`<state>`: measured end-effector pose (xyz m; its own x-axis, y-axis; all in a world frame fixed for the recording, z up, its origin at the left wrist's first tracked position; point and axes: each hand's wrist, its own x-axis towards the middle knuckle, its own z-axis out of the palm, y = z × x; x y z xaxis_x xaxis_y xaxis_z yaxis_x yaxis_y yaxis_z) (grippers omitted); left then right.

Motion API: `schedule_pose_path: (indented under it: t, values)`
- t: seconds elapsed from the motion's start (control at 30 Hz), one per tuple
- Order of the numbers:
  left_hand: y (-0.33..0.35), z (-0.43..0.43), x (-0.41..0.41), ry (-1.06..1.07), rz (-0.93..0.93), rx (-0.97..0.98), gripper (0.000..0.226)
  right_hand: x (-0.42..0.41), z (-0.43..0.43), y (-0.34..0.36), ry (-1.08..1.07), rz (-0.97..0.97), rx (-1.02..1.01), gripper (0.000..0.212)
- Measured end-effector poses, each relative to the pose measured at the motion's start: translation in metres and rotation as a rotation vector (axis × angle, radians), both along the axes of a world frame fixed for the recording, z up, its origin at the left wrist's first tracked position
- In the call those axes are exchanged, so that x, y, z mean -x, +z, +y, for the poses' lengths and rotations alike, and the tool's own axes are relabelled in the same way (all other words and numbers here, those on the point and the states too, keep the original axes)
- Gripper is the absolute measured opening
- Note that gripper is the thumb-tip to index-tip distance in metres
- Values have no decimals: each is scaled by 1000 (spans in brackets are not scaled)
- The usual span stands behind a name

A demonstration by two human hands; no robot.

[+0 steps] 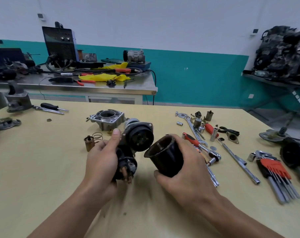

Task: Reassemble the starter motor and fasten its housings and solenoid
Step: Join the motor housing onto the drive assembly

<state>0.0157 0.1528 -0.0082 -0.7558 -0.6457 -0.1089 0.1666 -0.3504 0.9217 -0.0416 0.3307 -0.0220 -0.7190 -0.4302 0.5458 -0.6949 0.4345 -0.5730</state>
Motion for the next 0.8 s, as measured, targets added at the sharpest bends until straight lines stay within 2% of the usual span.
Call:
schedule_pose_path:
  t: [0.13,0.2,0.33,0.43,0.6,0.8]
  values:
    - [15,-18,-4,-135,81,-128,51,5,4,0,-21,-11,61,79]
    - [21,-32,-7,-141,112,-154,48,8,5,-1,-15,-31,59,79]
    - [30,-54,-15,-45,159,-188,36,9,6,0,-13,10,-109,76]
    - [34,-64,-20,22,232,-217,50,5,3,-2,-19,95,-238,71]
    - [29,-72,-22,56,305,-210,52,0,-3,-7,-20,169,-292,71]
    - [23,-56,-14,-37,242,-145,48,1,-4,-6,-34,143,-314,73]
